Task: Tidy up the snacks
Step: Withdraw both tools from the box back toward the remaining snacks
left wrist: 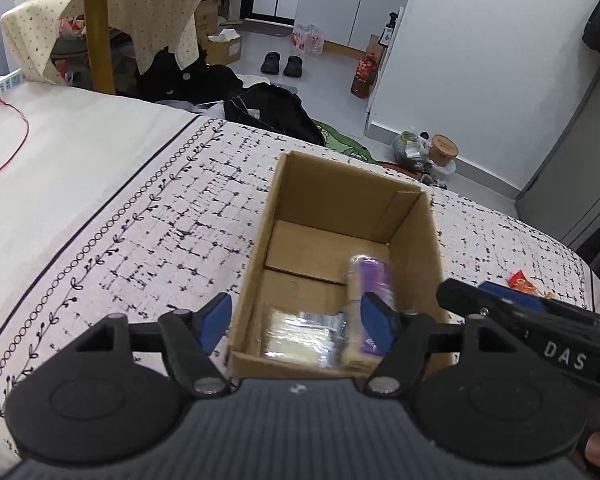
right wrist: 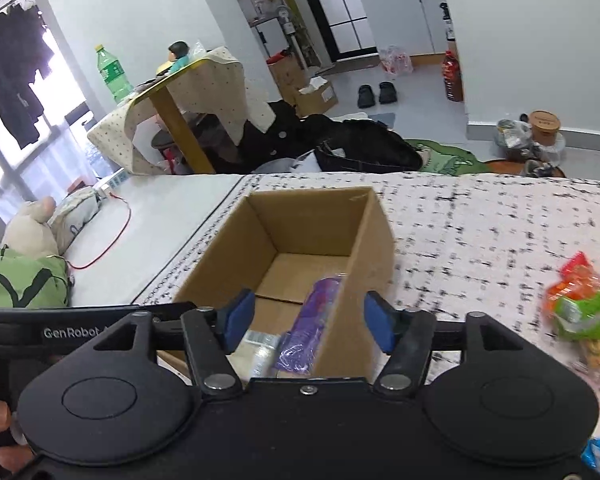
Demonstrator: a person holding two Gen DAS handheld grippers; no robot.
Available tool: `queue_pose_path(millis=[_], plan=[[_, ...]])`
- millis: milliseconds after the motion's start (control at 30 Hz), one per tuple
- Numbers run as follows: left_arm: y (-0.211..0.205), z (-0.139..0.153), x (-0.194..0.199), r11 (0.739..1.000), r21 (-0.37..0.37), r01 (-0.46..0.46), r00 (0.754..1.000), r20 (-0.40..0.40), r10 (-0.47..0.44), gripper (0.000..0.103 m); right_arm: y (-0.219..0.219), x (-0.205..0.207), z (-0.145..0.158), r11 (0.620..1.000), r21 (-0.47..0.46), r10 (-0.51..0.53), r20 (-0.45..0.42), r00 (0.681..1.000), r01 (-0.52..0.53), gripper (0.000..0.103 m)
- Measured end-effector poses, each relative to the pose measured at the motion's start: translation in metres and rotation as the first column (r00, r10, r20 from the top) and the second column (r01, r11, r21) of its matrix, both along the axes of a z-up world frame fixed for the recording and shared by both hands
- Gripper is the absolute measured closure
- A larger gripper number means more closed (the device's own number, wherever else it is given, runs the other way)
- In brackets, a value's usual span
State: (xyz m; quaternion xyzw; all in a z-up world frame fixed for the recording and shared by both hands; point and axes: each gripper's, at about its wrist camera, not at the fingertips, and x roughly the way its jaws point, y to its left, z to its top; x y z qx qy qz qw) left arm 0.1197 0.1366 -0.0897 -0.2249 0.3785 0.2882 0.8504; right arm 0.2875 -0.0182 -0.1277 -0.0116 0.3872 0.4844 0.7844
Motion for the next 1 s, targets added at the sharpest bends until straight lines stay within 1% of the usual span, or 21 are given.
queue_pose_path(millis=[33,67,200,300,400,567,833,933,1000], plan=[[-0.002,0.000,0.001,1.000,-0.003,0.002,1.000,0.003,-0.002,0.026,-0.005,0.001,0.000,1.000,0.001,-0.010,0.001,1.000,0.010,0.037],[-0.004,0.000,0.001,1.000,-0.007,0.003,1.000,0.007,-0.003,0.025,-0.010,0.003,0.001,1.000,0.002,-0.021,0.002,1.000,0.021,0.033],[-0.013,-0.001,0.006,1.000,-0.005,0.009,1.000,0.021,-0.009,0.011,-0.028,0.006,0.000,0.997,-0.010,-0.071,0.029,0.997,0.071,0.015],[-0.020,0.000,0.008,1.000,-0.007,0.020,0.999,0.041,-0.020,0.001,-0.043,0.008,0.001,0.995,-0.007,-0.102,0.039,0.994,0.102,0.007],[-0.028,0.001,0.011,1.000,-0.004,0.030,0.998,0.058,-0.029,0.000,-0.056,0.010,0.001,0.992,-0.011,-0.122,0.046,0.992,0.122,0.000],[-0.041,0.001,0.017,0.998,-0.011,0.060,0.994,0.089,-0.059,0.000,-0.078,0.013,-0.003,0.985,-0.023,-0.169,0.065,0.983,0.171,0.000],[-0.058,0.001,0.026,0.995,-0.021,0.094,0.989,0.113,-0.091,0.000,-0.113,0.014,-0.012,0.972,-0.010,-0.235,0.071,0.969,0.237,0.000],[-0.064,0.002,0.030,0.994,-0.031,0.109,0.987,0.120,-0.104,0.000,-0.121,0.015,-0.014,0.971,-0.011,-0.239,0.063,0.969,0.240,0.000],[-0.069,0.003,0.032,0.993,-0.014,0.120,0.985,0.124,-0.117,0.000,-0.127,0.015,-0.013,0.970,-0.010,-0.241,0.079,0.967,0.242,0.000]])
